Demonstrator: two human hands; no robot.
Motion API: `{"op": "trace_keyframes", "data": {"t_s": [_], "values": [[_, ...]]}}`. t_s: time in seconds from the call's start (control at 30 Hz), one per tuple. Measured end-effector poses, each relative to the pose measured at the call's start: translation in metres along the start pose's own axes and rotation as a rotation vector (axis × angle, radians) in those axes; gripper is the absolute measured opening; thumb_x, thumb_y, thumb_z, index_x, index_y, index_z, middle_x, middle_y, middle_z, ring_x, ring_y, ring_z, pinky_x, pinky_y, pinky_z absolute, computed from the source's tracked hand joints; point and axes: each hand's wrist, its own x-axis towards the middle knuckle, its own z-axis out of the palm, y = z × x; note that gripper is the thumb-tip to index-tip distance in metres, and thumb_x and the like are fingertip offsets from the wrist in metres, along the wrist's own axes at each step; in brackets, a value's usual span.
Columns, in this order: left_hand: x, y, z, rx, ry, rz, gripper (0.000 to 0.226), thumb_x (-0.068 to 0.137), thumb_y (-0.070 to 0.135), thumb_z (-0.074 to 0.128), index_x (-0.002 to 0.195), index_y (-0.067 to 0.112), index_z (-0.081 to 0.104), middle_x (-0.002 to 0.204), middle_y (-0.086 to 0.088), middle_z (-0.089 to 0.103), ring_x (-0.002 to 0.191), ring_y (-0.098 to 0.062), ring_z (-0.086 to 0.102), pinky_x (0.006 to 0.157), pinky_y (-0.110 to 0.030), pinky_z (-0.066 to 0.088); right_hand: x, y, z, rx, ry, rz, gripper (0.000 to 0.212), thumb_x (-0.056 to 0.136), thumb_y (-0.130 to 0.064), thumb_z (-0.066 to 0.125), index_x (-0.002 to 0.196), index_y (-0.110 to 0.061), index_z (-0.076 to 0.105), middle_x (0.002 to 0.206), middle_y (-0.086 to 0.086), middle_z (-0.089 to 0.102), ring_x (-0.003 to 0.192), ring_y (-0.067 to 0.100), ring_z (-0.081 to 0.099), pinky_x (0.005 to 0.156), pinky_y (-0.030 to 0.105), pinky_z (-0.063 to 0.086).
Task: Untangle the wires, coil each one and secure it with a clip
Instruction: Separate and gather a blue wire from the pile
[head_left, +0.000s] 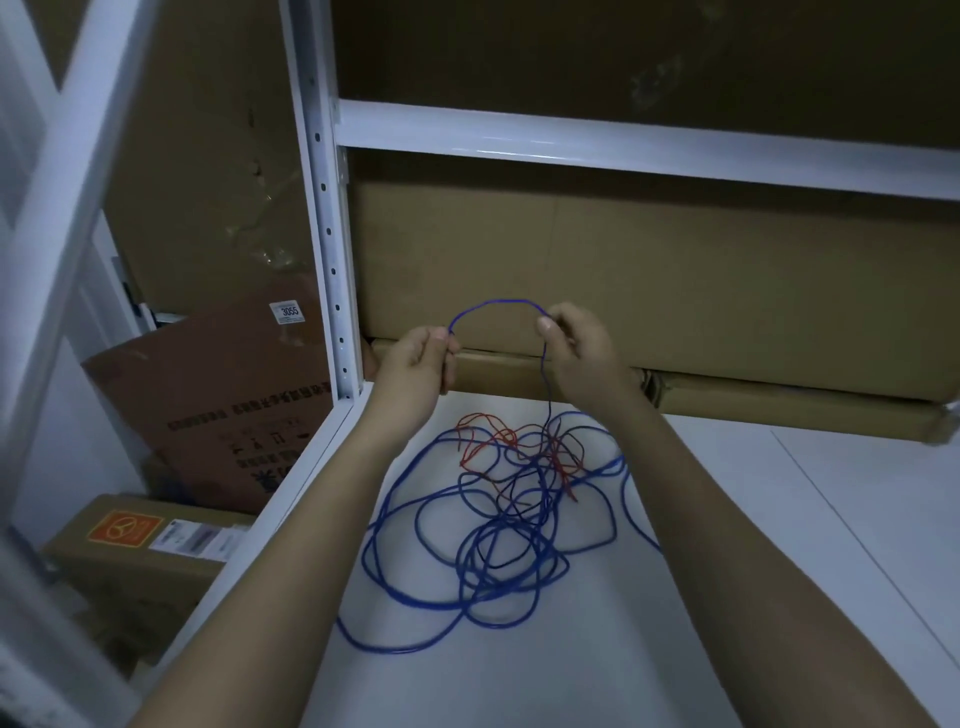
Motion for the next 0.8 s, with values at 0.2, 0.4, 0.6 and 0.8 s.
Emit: {"op": "trace_keyframes", "data": {"t_s": [0.2,0.4,0.6,0.8], "values": [[-0.019,-0.021,-0.001,-0.165,-0.091,-0.06,0.032,0.103,0.014,0.038,0.077,0.011,0.057,0.061,0.009,0.057,0.072,-0.007,0.059,0.075,-0.017,0.047,-0.026,-0.011,0.006,0.026,0.324,-0.064,0.026,0.1,-0.024,0.043,0.083,-0.017,0.062,0.07,-0.004,0.057,0.081,0.012,0.045,0.066,0.022,0.033],[-0.036,-0.023,-0.002,-0.183,-0.092,-0.036,0.03,0.103,0.015,0.038,0.083,0.008,0.059,0.06,0.001,0.051,0.059,-0.004,0.055,0.071,-0.008,0.045,-0.021,0.003,0.032,0.203,0.113,0.204,0.029,0.102,-0.025,0.044,0.087,-0.006,0.06,0.069,0.01,0.044,0.064,0.019,0.039,0.057,0.028,0.03],[-0.038,-0.019,-0.011,-0.438,-0.043,-0.124,0.035,0.105,0.018,0.029,0.078,0.007,0.049,0.049,0.005,0.048,0.048,-0.007,0.042,0.059,-0.013,0.041,-0.048,0.015,0.061,-0.399,-0.098,-0.05,0.028,0.101,-0.032,0.043,0.094,-0.02,0.068,0.068,-0.001,0.057,0.062,0.02,0.05,0.054,0.027,0.028],[-0.037,-0.033,-0.012,-0.422,0.03,-0.183,0.031,0.106,0.017,0.029,0.092,0.006,0.054,0.078,0.001,0.075,0.066,-0.009,0.068,0.067,-0.015,0.051,-0.087,0.016,0.082,-0.47,-0.265,-0.498,0.011,0.085,-0.017,0.06,0.085,-0.014,0.07,0.058,0.005,0.06,0.047,0.026,0.055,0.037,0.024,0.034]]}}
